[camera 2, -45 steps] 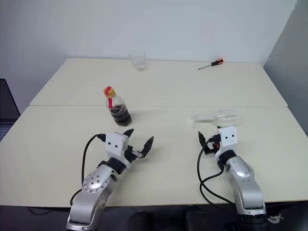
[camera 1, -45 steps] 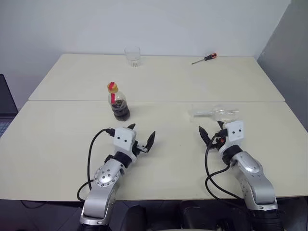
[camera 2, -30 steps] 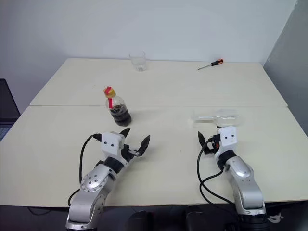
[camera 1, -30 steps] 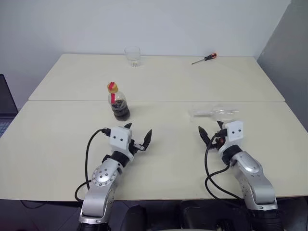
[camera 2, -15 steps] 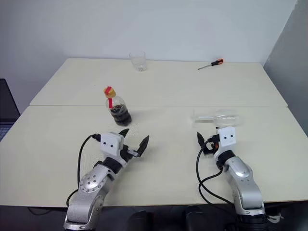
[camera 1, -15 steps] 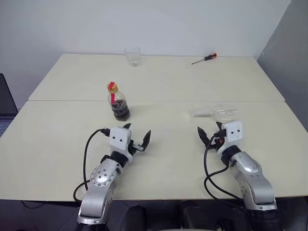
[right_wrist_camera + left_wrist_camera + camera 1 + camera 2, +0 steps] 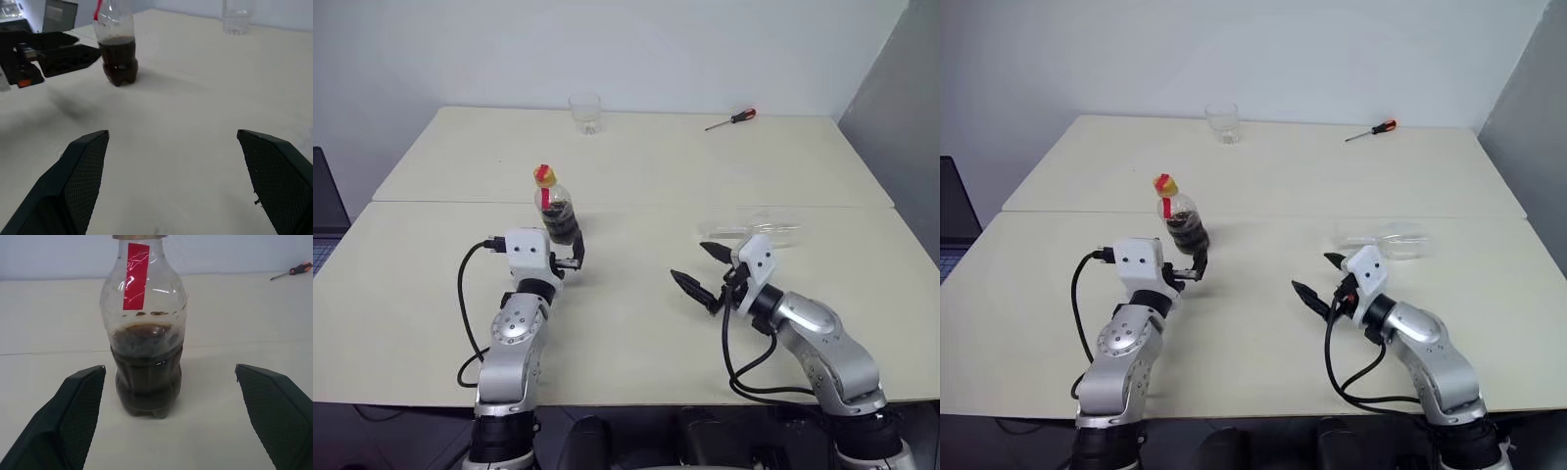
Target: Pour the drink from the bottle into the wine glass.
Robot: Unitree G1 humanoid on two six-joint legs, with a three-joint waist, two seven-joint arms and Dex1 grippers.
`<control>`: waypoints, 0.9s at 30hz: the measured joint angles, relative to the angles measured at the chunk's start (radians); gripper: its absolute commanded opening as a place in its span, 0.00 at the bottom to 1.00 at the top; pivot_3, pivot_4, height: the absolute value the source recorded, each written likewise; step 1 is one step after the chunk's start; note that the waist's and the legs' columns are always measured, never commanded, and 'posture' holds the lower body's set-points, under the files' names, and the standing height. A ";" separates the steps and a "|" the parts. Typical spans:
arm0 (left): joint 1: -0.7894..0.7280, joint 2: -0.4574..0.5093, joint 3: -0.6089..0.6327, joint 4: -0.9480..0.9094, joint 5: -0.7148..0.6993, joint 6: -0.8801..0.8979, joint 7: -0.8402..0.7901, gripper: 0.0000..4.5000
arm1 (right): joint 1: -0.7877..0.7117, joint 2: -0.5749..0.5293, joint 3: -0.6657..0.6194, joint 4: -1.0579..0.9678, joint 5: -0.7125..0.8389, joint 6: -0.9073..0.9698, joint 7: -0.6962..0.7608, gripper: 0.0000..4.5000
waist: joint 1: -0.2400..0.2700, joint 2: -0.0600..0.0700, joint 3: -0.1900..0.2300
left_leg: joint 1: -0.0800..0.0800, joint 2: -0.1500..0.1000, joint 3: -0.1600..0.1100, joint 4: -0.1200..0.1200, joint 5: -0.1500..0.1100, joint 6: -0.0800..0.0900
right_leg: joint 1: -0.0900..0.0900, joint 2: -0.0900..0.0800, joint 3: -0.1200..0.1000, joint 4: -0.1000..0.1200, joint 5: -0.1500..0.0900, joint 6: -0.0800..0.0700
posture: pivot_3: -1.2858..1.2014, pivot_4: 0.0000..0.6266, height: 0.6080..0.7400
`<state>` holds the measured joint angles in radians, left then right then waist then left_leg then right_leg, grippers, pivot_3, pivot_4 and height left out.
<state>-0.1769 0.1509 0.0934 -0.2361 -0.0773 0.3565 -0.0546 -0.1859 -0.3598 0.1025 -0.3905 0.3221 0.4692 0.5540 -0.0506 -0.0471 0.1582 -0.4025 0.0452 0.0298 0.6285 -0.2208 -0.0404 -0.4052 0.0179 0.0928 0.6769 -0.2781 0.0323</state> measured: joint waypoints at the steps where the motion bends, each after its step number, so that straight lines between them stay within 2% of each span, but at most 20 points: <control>1: -0.015 0.000 0.002 0.019 0.001 0.005 0.002 1.00 | -0.005 0.000 0.000 0.006 -0.003 0.000 0.000 0.99 | 0.000 0.000 0.000 | 0.000 0.000 0.000 0.000 0.000 0.000 | 0.000 0.000 0.000 0.000 0.000 0.000 | 0.52 0.24 1.00; 11: -0.087 0.014 0.028 0.144 0.012 0.001 0.023 1.00 | -0.027 0.015 0.011 0.028 -0.023 -0.001 0.008 0.99 | 0.001 -0.002 0.002 | -0.001 0.000 0.000 0.000 0.000 0.000 | 0.000 0.000 0.000 0.000 0.000 0.000 | 0.52 0.24 1.00; 27: -0.256 0.053 0.031 0.439 0.029 -0.122 0.018 1.00 | -0.043 0.016 0.019 0.042 -0.025 -0.001 0.016 0.99 | 0.003 -0.003 0.002 | -0.001 0.000 0.000 0.000 0.000 0.000 | 0.000 0.000 -0.001 0.000 0.000 0.000 | 0.52 0.24 1.00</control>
<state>-0.4325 0.2037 0.1240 0.2029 -0.0479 0.2346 -0.0371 -0.2286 -0.3442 0.1217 -0.3484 0.2975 0.4682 0.5697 -0.0480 -0.0499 0.1607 -0.4032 0.0454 0.0298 0.6284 -0.2209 -0.0405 -0.4057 0.0178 0.0919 0.6773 -0.2780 0.0325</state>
